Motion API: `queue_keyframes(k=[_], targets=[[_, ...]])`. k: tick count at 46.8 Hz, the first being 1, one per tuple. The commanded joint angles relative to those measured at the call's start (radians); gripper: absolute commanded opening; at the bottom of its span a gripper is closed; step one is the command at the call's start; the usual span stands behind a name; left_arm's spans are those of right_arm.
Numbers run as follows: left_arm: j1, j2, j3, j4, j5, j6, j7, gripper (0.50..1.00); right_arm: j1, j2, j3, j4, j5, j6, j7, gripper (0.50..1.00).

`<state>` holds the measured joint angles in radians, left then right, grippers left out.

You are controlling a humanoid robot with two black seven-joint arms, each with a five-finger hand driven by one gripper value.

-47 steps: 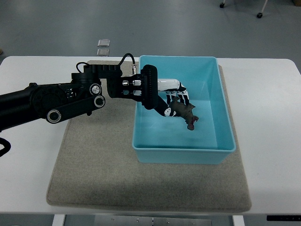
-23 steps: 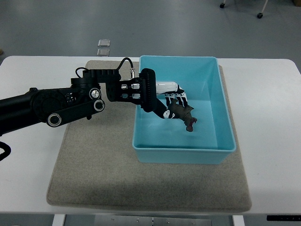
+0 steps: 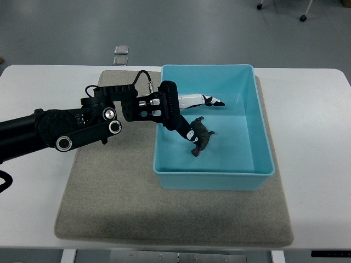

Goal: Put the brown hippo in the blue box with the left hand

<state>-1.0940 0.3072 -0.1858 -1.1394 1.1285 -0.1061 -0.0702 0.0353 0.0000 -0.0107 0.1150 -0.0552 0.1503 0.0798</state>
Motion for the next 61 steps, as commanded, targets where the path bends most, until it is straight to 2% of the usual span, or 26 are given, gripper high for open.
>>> queue_keyframes(k=[1,4,8,18,25,37,46,61], targets=[[-0.003,0.004,-0.024,0.0,-0.015,0.014,0.0,0.966,0.0,0.0,0.0,0.0,0.0,0.0,0.0,0.936],[-0.003,0.007,-0.063,0.0,-0.024,0.023,0.0,0.966,0.0,0.0,0.0,0.0,0.0,0.0,0.0,0.936],[-0.001,0.009,-0.112,0.0,-0.042,0.025,0.0,0.992,0.0,0.0,0.0,0.0,0.0,0.0,0.0,0.936],[-0.001,0.018,-0.241,0.029,-0.217,0.026,0.0,0.992,0.0,0.0,0.0,0.0,0.0,0.0,0.0,0.936],[0.006,0.044,-0.3,0.102,-0.42,0.031,-0.002,0.992,0.0,0.0,0.0,0.0,0.0,0.0,0.0,0.936],[0.013,0.069,-0.302,0.291,-0.716,0.037,-0.013,0.994,0.0,0.0,0.0,0.0,0.0,0.0,0.0,0.936],[0.023,0.073,-0.304,0.414,-0.763,0.036,-0.017,0.994,0.0,0.0,0.0,0.0,0.0,0.0,0.0,0.936],[0.048,0.073,-0.343,0.471,-0.794,0.033,-0.014,0.994,0.0,0.0,0.0,0.0,0.0,0.0,0.0,0.936]])
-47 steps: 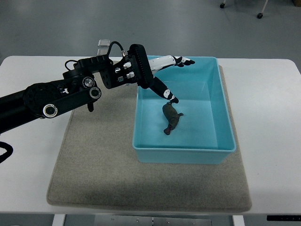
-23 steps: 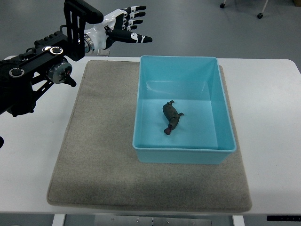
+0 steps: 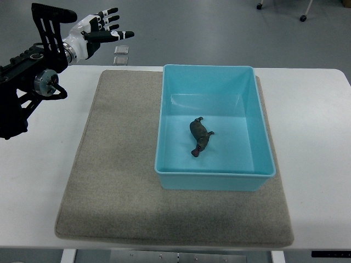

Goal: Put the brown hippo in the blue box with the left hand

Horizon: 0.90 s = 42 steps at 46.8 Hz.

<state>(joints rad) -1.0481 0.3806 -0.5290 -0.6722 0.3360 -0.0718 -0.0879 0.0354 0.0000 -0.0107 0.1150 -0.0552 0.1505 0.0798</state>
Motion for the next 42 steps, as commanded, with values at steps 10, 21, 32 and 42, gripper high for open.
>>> queue_keyframes(k=[10,21,32,42], targets=[[0.016,-0.002,-0.003,0.062,-0.051,-0.039,0.005,0.994,0.0,0.0,0.0,0.0,0.0,0.0,0.0,0.936],[0.045,-0.003,-0.011,0.068,-0.294,-0.054,0.0,0.996,0.0,0.0,0.0,0.0,0.0,0.0,0.0,0.936],[0.092,-0.003,-0.077,0.1,-0.362,-0.072,-0.072,0.999,0.0,0.0,0.0,0.0,0.0,0.0,0.0,0.936],[0.135,-0.005,-0.112,0.115,-0.362,-0.072,-0.098,0.999,0.0,0.0,0.0,0.0,0.0,0.0,0.0,0.936]])
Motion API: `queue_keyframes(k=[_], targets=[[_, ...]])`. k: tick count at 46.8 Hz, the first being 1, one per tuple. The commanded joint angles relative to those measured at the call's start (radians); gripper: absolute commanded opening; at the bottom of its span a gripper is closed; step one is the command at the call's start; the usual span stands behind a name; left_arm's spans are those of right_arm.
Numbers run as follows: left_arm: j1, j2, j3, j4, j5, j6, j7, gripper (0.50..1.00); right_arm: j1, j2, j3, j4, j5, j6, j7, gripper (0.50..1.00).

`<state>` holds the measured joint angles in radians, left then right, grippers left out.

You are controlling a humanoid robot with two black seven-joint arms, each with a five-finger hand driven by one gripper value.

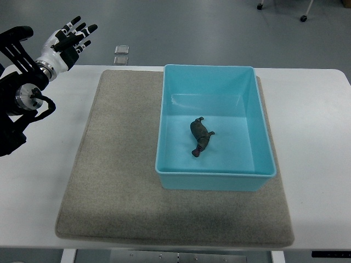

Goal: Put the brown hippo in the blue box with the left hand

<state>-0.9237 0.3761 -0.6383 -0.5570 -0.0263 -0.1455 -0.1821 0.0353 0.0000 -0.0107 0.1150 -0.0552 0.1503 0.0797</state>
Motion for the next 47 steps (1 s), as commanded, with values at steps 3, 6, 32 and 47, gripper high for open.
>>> queue_keyframes(k=[3,6,32,47], targets=[[0.022,-0.002,-0.004,0.0,-0.001,0.003,-0.004,1.0,0.0,0.0,0.0,0.0,0.0,0.0,0.0,0.936],[0.031,-0.003,-0.015,0.0,-0.001,0.003,-0.004,0.999,0.0,0.0,0.0,0.0,0.0,0.0,0.0,0.936],[0.049,-0.013,-0.073,0.0,0.0,0.018,-0.039,0.999,0.0,0.0,0.003,0.02,-0.002,0.018,0.0,0.936],[0.049,-0.011,-0.083,-0.001,0.002,0.018,-0.039,0.999,0.002,0.0,-0.002,0.018,-0.009,0.011,-0.002,0.936]])
